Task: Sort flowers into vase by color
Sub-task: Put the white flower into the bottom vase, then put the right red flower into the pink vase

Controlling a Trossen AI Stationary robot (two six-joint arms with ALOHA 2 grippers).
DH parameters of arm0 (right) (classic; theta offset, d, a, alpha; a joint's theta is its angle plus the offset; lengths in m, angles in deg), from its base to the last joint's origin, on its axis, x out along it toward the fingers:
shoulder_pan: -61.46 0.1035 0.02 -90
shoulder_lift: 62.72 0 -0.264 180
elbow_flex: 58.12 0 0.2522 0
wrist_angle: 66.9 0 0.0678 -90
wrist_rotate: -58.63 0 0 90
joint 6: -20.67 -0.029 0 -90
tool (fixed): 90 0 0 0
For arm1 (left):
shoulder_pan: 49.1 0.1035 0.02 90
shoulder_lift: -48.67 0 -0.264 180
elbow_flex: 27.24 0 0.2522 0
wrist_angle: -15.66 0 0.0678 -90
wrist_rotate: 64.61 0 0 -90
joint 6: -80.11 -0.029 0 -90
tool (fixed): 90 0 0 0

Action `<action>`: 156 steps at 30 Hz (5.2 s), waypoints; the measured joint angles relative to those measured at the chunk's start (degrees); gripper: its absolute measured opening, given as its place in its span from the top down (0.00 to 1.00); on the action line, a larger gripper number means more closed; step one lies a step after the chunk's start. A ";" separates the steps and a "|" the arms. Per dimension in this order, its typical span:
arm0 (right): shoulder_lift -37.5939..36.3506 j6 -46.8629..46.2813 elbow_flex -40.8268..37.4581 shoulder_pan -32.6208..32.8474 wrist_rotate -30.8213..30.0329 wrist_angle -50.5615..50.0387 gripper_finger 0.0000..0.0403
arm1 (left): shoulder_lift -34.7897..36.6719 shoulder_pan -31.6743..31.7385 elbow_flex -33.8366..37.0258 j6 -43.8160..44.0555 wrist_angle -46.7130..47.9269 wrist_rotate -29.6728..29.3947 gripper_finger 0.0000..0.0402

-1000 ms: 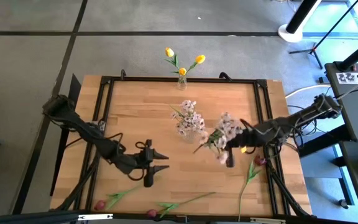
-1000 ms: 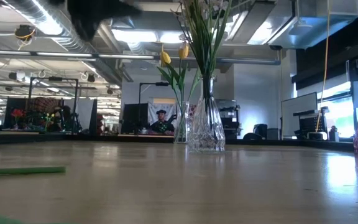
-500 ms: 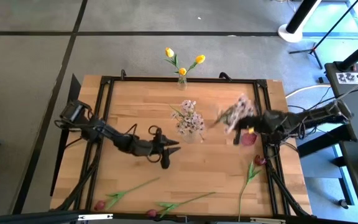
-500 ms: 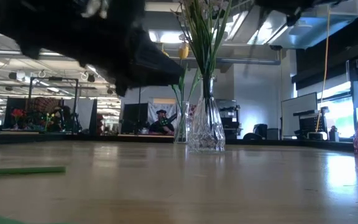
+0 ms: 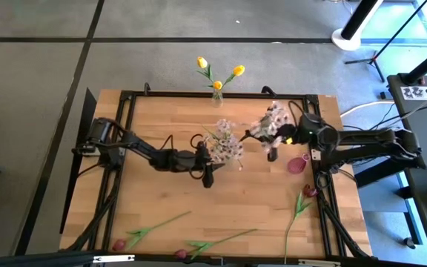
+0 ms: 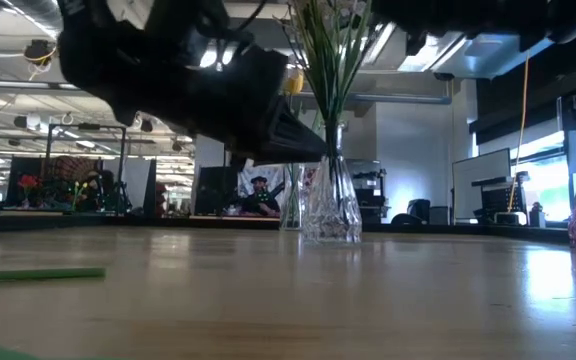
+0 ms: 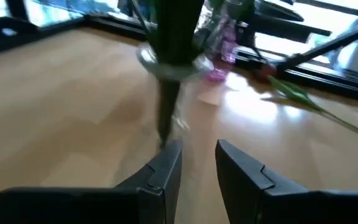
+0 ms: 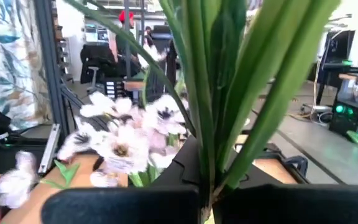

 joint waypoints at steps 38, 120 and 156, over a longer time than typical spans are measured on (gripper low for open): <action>13.94 6.44 0.26 -0.01 1.53 1.90 0.99 | 0.95 8.11 -0.24 -4.58 -3.47 4.32 0.76; -0.74 -1.33 11.32 7.99 -8.54 -47.06 0.22 | 9.93 1.45 0.08 -11.27 1.73 -5.59 0.76; 27.34 -127.14 11.34 61.70 -1.13 -55.50 0.64 | 11.14 -27.64 0.04 -4.06 5.01 -8.99 0.76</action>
